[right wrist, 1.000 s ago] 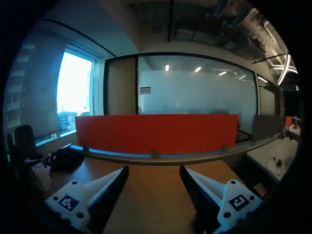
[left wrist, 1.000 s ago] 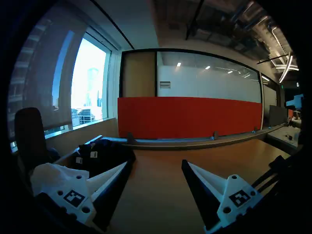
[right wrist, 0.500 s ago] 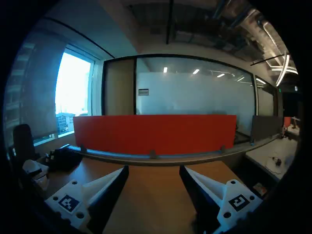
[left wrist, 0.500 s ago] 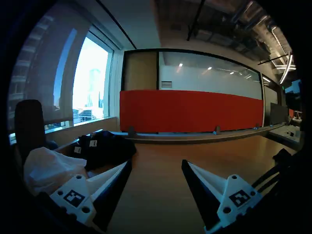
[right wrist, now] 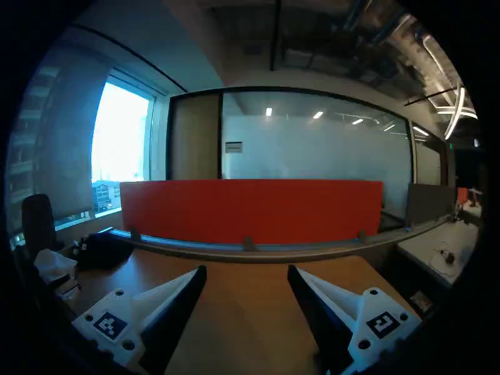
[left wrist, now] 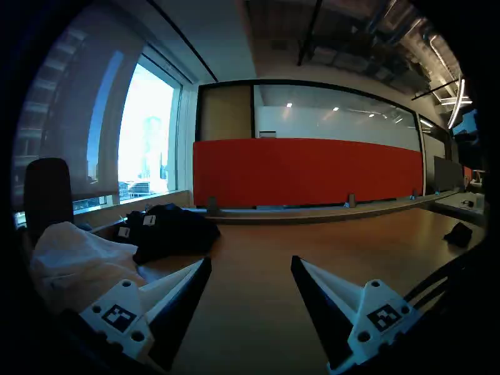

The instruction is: Fold towel

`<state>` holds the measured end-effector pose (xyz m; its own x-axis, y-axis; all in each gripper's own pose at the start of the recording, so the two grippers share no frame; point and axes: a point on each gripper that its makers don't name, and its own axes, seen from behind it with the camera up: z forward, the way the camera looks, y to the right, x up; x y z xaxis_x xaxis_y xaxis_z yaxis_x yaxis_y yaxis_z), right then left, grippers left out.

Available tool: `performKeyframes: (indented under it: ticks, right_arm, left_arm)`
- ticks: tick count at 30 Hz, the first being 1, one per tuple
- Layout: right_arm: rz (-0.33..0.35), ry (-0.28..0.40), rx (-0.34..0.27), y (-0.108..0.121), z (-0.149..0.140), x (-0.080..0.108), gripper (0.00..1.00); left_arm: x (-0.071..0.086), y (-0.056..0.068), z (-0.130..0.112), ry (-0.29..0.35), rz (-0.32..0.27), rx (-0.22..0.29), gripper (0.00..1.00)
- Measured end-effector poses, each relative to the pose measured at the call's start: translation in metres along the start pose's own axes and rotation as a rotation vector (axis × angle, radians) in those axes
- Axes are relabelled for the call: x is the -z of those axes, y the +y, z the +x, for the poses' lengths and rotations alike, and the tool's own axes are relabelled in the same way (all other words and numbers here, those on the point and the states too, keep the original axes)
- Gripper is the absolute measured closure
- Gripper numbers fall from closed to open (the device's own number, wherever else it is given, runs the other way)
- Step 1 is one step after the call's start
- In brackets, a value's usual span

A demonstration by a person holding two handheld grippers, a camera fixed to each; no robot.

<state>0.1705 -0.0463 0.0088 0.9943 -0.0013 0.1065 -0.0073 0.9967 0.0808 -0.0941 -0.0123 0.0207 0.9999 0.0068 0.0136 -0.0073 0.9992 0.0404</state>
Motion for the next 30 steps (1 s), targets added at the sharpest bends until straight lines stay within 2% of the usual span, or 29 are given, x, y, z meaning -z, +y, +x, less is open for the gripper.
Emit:
performKeyframes:
  ticks: [9, 21, 30]
  right_arm:
    - [0.004, 0.001, 0.002, -0.001, -0.002, -0.002, 0.0]
    - [0.011, 0.012, 0.003, -0.004, -0.008, -0.006, 0.0]
    - [-0.004, 0.052, 0.022, 0.006, -0.006, -0.007, 0.0]
  left_arm:
    - [0.002, -0.007, 0.003, 0.027, 0.007, 0.004, 0.06]
    - [0.004, -0.006, 0.005, 0.041, 0.012, 0.006, 0.06]
    - [0.004, -0.006, 0.003, 0.041, 0.012, 0.004, 0.06]
